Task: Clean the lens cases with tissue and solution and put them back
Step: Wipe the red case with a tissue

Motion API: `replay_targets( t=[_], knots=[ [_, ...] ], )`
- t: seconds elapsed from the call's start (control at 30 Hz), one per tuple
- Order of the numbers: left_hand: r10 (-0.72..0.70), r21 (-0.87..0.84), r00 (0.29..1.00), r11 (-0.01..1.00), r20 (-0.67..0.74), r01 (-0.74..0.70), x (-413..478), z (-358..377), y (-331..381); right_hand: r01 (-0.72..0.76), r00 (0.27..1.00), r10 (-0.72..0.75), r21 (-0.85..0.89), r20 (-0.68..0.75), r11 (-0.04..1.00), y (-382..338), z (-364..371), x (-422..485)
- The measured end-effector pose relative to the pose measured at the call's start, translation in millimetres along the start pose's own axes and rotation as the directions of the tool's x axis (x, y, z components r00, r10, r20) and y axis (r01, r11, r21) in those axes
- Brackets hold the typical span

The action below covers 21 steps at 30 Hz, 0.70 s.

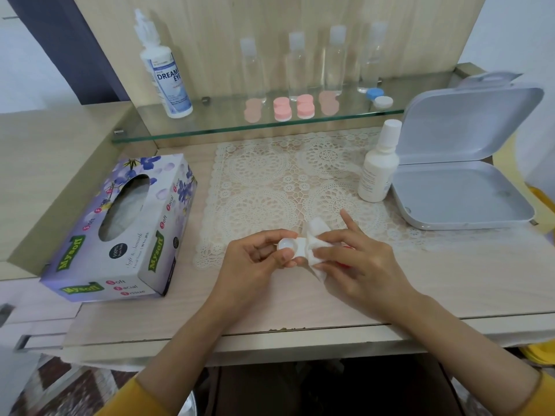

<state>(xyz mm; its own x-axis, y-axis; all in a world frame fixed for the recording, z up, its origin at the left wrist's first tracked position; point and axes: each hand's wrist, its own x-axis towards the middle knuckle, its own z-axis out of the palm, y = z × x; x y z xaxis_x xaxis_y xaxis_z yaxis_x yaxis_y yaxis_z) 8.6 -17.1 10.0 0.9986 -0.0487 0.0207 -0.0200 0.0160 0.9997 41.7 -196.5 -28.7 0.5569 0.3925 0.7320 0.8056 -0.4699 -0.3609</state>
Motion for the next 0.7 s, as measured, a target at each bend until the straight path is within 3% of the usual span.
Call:
replay_targets(
  t=[0.7],
  knots=[
    [-0.013,0.002,1.0,1.0,-0.013,0.013,-1.9,1.9,0.7,0.018,0.999,-0.019,-0.017,-0.039,1.0,-2.8,0.2,2.7]
  ],
)
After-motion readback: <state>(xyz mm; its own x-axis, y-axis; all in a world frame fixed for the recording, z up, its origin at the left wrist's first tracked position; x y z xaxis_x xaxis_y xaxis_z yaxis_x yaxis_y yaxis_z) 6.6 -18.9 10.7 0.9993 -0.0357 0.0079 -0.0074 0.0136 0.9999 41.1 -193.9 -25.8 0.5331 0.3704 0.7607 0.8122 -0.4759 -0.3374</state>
